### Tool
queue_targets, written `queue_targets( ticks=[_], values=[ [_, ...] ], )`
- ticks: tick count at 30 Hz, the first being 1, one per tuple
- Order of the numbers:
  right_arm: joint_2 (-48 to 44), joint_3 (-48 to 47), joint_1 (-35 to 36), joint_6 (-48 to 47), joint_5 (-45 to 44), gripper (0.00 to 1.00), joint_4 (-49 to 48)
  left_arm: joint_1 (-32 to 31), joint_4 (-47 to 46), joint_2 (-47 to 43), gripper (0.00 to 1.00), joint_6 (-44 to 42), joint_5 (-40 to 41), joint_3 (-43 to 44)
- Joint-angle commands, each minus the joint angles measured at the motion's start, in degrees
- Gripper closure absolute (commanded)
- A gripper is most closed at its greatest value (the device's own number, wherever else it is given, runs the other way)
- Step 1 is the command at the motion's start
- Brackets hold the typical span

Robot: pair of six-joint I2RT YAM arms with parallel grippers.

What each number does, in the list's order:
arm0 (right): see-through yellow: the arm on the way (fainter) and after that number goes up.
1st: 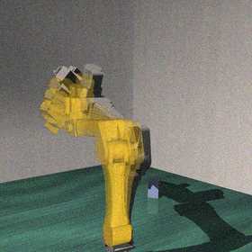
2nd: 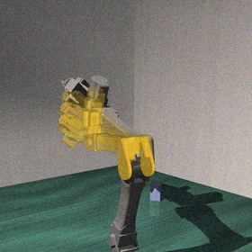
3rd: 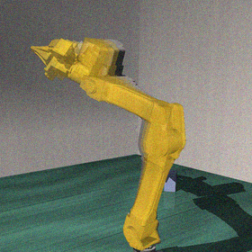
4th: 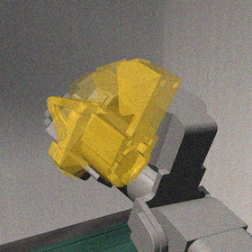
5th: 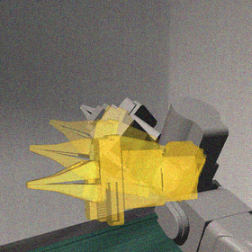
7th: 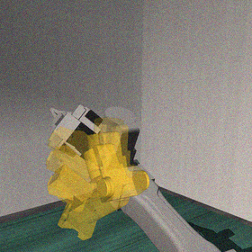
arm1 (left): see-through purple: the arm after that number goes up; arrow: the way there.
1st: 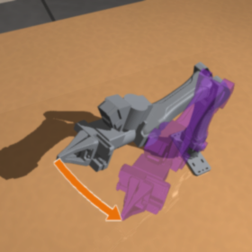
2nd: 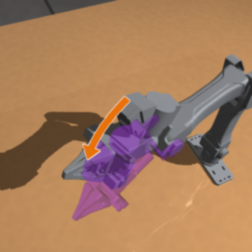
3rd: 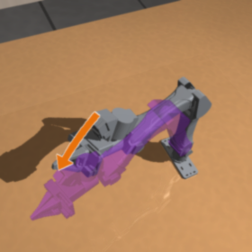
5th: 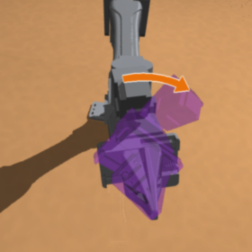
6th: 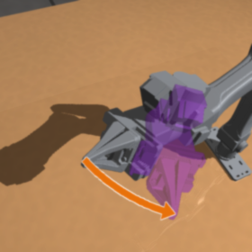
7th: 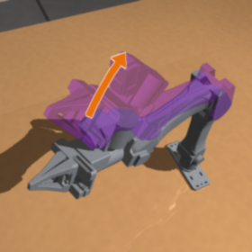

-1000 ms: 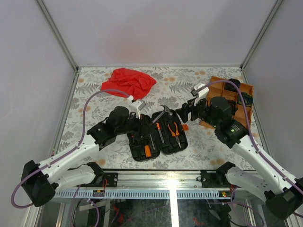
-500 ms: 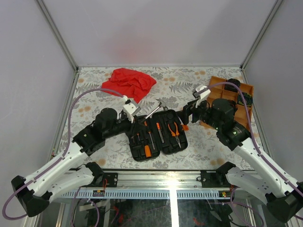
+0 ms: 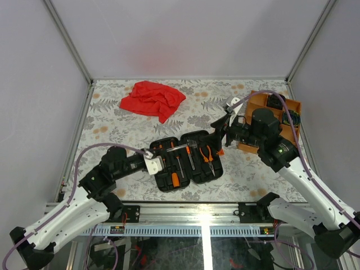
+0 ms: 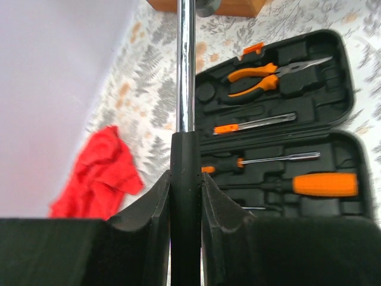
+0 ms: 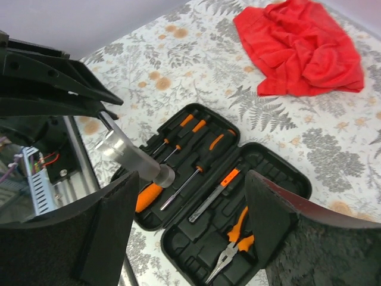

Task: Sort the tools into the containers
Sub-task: Pick up the hammer at the center of the board.

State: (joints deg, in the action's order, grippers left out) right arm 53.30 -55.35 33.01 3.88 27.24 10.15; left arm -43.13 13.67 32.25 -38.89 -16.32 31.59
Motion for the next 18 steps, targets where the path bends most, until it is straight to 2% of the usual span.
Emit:
queue_targets(
  ticks=[1,8,13,18],
  values=[
    [2.76,-5.61,0.38,-0.28,5.4,0.23,6.13,-0.42,-8.28,-1.39,1.0,-23.19,-3.41,-0.56],
    [8.37,-9.16,0.45,-0.95,14.67,0.28,10.87,-0.4,-8.11,1.66,1.0,-43.01,-2.0,0.5],
    [11.98,-10.64,2.69,-0.03,17.12,0.3,10.37,-0.55,-9.26,3.23,1.0,-50.38,-2.5,0.5],
    [17.6,-13.76,10.87,-3.22,12.71,0.32,13.64,-2.1,-13.88,3.42,1.0,-52.73,-3.59,-2.15]
  ],
)
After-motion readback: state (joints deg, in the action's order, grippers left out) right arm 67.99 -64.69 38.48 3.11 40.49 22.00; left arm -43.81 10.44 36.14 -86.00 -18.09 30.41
